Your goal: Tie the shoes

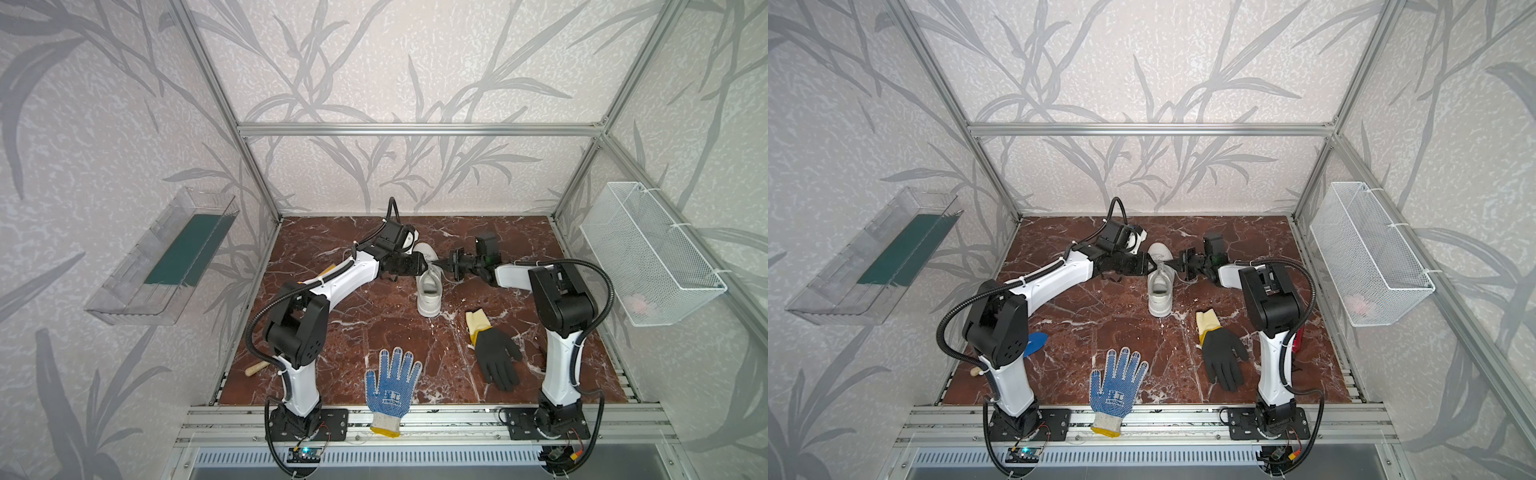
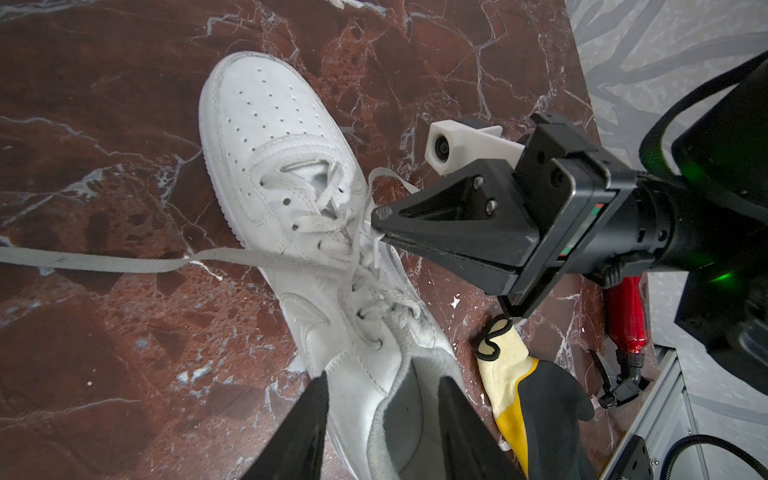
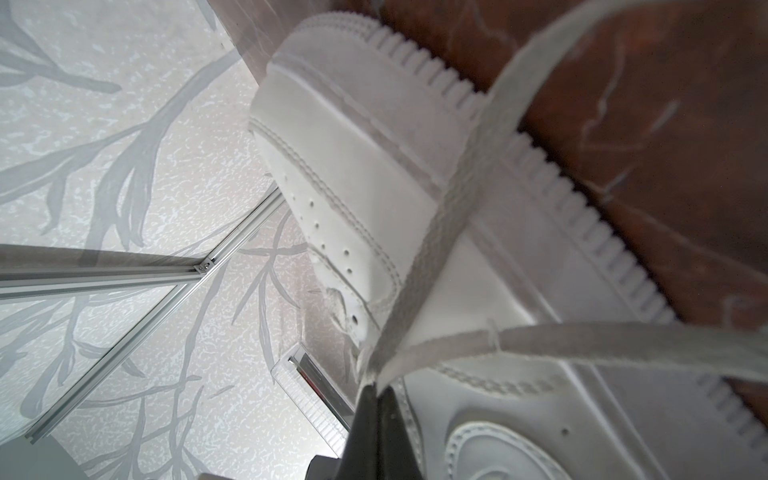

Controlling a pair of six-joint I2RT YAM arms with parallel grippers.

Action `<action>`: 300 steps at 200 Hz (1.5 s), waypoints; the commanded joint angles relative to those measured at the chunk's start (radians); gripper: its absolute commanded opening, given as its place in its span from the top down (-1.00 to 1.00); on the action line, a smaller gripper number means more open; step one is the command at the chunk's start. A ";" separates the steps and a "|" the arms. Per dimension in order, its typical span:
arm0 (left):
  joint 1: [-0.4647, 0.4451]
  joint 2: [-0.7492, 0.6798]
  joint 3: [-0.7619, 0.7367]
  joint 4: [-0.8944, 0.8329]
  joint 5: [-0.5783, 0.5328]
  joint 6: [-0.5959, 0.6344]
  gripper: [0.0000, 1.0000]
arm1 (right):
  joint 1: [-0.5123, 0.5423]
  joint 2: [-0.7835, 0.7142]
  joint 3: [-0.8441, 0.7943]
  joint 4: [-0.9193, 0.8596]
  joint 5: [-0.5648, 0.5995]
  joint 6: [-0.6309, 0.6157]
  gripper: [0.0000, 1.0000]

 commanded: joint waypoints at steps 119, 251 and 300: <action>-0.011 -0.019 -0.024 0.017 -0.008 -0.022 0.08 | -0.010 -0.059 -0.052 0.064 -0.027 -0.001 1.00; -0.015 -0.019 -0.024 0.020 -0.010 -0.026 0.08 | -0.010 -0.081 -0.085 0.087 -0.042 -0.019 1.00; -0.017 -0.020 -0.021 0.020 -0.010 -0.026 0.08 | -0.010 -0.082 -0.083 0.089 -0.053 -0.022 1.00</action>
